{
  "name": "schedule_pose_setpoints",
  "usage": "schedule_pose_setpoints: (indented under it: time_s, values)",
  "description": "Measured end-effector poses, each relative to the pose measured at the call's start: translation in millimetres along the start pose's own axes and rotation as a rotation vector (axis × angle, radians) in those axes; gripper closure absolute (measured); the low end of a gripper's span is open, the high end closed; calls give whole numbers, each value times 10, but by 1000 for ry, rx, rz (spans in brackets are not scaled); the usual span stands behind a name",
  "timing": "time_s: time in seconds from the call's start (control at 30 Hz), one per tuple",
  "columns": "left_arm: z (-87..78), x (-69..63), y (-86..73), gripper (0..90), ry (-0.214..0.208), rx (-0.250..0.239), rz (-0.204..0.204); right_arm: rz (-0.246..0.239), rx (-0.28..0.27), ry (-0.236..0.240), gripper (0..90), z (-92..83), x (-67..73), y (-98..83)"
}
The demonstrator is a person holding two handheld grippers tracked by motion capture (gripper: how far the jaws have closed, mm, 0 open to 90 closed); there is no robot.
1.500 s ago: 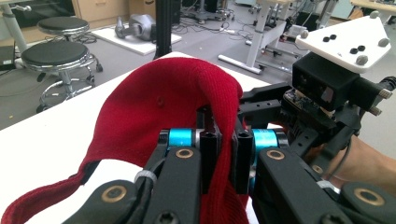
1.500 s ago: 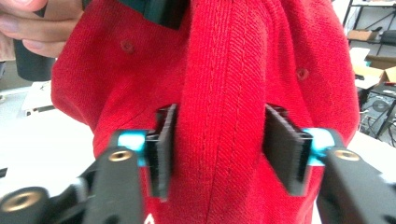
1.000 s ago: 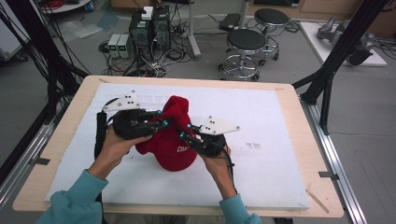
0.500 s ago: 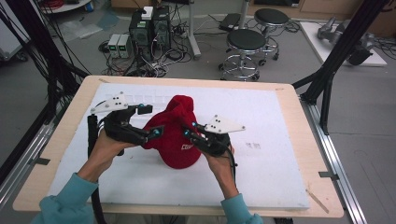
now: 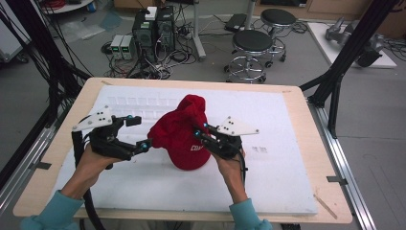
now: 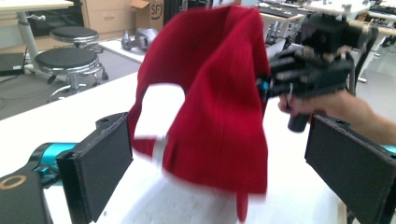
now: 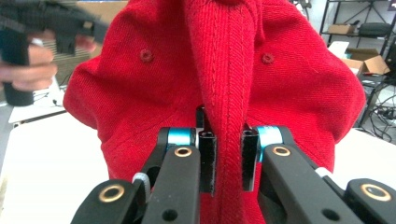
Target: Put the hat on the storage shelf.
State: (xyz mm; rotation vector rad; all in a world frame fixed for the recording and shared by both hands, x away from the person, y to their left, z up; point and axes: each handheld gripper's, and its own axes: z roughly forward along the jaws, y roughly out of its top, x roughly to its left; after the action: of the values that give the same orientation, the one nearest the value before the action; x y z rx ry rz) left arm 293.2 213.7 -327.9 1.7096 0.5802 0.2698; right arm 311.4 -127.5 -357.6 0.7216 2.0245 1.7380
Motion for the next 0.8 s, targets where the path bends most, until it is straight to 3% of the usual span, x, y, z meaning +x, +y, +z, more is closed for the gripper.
schedule_pose_setpoints:
  time_s: [0.23,0.4,0.8]
  values:
    - [-21,-12,-274,82,9,10,-24,-8,-15,-16,835,-13,-1,64]
    - [72,-80,-473,81,8,27,-25,0,-25,-17,835,-19,15,111]
    - [386,-210,-585,106,2,51,-3,8,-62,-13,834,-50,38,211]
